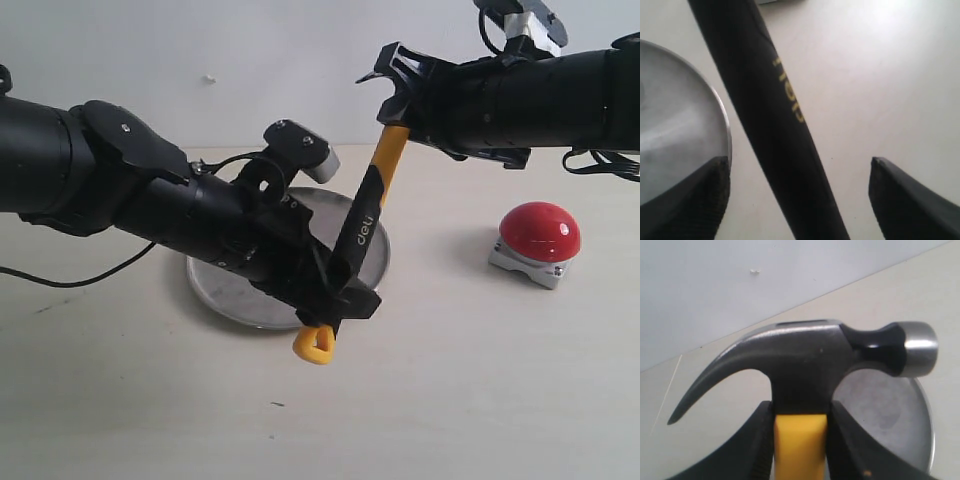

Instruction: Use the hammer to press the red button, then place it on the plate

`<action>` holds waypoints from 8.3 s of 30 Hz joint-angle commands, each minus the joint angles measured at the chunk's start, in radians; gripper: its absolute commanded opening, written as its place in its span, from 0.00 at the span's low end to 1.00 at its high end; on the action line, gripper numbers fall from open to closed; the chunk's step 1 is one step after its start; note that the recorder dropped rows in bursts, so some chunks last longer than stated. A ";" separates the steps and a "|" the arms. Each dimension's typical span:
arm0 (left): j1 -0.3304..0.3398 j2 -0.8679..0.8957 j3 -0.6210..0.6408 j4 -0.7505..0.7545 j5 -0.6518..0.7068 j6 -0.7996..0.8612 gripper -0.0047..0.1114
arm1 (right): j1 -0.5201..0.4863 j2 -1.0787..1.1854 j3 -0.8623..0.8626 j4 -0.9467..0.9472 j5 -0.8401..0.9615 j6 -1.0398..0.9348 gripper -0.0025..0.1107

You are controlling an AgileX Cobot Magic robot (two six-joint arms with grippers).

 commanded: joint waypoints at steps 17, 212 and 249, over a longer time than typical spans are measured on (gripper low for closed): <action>-0.033 -0.003 -0.007 -0.156 -0.072 0.091 0.68 | 0.001 -0.012 -0.018 0.012 0.001 -0.028 0.02; -0.369 0.073 -0.185 -0.432 -0.628 0.079 0.04 | -0.178 -1.583 0.977 -0.403 -0.240 -0.236 0.02; -0.269 0.015 -0.262 -0.625 -0.480 0.358 0.04 | -0.178 -1.583 0.977 -0.397 -0.238 -0.236 0.02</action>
